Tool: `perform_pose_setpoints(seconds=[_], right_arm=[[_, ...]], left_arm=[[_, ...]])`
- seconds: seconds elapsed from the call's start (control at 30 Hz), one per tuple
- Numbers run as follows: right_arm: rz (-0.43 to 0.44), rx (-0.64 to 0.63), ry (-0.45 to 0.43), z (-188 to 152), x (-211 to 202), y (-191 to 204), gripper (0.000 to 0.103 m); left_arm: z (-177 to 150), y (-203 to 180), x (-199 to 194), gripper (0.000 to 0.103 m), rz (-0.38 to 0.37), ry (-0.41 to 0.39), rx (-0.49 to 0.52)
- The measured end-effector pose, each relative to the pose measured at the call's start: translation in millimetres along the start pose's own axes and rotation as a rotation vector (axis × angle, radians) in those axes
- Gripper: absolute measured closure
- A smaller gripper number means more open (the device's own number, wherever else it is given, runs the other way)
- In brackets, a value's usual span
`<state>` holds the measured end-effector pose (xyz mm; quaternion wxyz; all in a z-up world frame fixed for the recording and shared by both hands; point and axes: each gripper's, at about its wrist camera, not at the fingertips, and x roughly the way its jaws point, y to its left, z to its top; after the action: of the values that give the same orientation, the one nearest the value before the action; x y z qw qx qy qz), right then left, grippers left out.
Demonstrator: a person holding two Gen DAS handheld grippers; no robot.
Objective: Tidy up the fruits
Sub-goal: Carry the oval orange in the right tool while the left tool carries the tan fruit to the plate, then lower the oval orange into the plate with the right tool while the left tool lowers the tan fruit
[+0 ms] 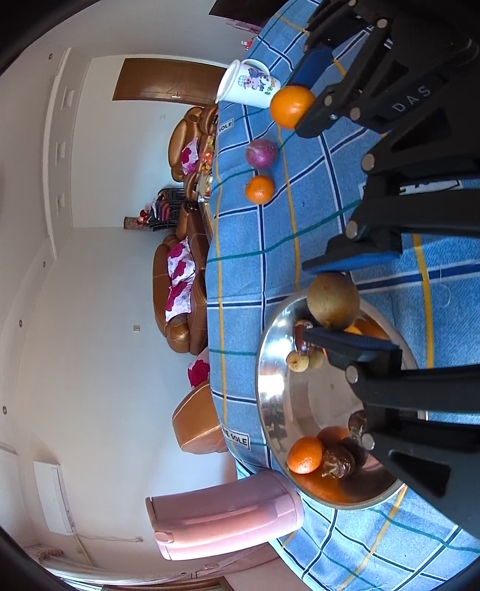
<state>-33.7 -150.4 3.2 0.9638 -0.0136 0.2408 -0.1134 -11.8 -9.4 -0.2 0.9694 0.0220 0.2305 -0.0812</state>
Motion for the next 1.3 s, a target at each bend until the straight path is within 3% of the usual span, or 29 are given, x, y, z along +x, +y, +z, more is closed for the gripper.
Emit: perform_pose_setpoints(seconds=[0.63,1.3], right_arm=[[0.099,-0.067,-0.011,9,6,75,0.059],[0.235,-0.089,0.044,23,38,149,0.059]], left_arm=[[9,82,12,0.072,0.118,-0.021,-0.063],[10,146,40,0.072,0.231,0.058,-0.119]])
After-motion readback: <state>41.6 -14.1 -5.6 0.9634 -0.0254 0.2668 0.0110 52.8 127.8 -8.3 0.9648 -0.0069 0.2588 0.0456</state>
